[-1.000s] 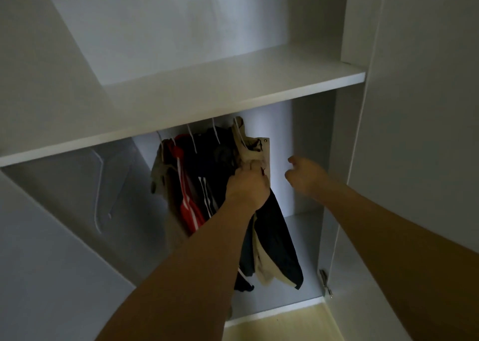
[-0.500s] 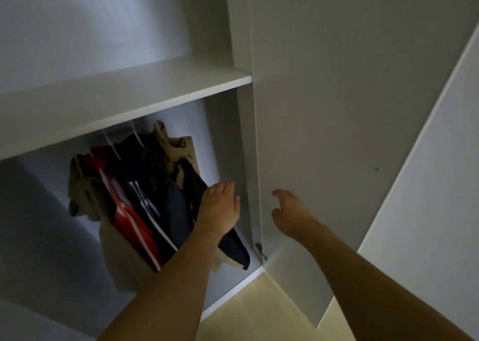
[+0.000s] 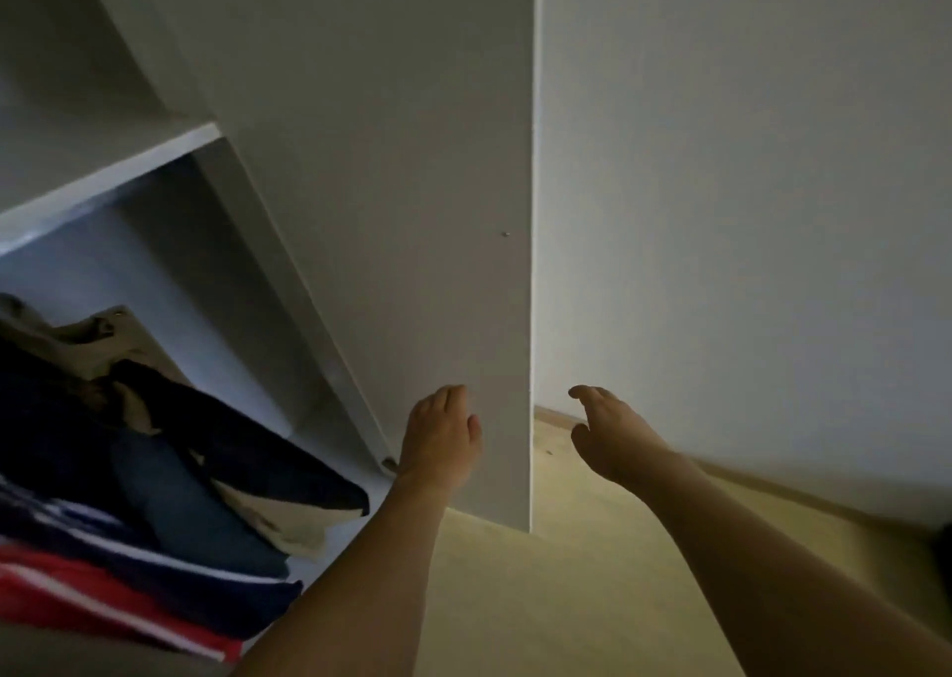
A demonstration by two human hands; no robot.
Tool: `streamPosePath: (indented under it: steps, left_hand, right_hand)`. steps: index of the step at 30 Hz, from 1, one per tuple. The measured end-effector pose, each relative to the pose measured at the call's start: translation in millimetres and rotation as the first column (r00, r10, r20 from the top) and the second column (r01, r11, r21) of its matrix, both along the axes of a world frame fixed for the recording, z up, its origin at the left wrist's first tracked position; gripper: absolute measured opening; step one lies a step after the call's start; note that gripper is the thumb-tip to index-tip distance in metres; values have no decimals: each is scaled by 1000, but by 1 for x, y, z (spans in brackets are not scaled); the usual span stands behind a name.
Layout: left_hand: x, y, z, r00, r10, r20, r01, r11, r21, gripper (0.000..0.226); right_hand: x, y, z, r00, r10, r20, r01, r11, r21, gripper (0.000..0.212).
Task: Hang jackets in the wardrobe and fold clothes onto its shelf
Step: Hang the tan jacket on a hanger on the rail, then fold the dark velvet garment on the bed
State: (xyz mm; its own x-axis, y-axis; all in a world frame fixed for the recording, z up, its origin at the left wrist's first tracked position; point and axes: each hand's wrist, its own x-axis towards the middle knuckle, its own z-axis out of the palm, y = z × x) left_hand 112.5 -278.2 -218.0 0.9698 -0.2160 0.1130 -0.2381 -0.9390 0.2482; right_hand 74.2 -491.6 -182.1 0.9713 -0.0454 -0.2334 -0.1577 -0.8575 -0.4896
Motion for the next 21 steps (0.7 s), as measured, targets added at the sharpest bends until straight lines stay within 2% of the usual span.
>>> streamPosePath:
  steps: [4,8,11,16,21]
  left_hand:
    - [-15,-68,6,990,-141,29,141,990,0,37]
    - [-52,-166,4,941,-338,27,337,941,25,41]
    - [-93,-260,2,872,-487,41,484,873,59,40]
    - [-184,-425,-7,766,-642,28,637,764,102,40]
    - [-279,-572,-16,600,-799,-36,795,590,143,47]
  right_hand:
    - [-45,-60,-4,993,-116,8,116,993,14,54]
    - [-108,-138,-8,979,-203,27,203,979,7,53]
    - [-174,-218,-15,953,-299,47,300,954,-12,51]
    - [-303,-362,-27,870,-488,66,491,871,-35,52]
    - [-425,-480,-35,732,-680,36,681,732,-15,45]
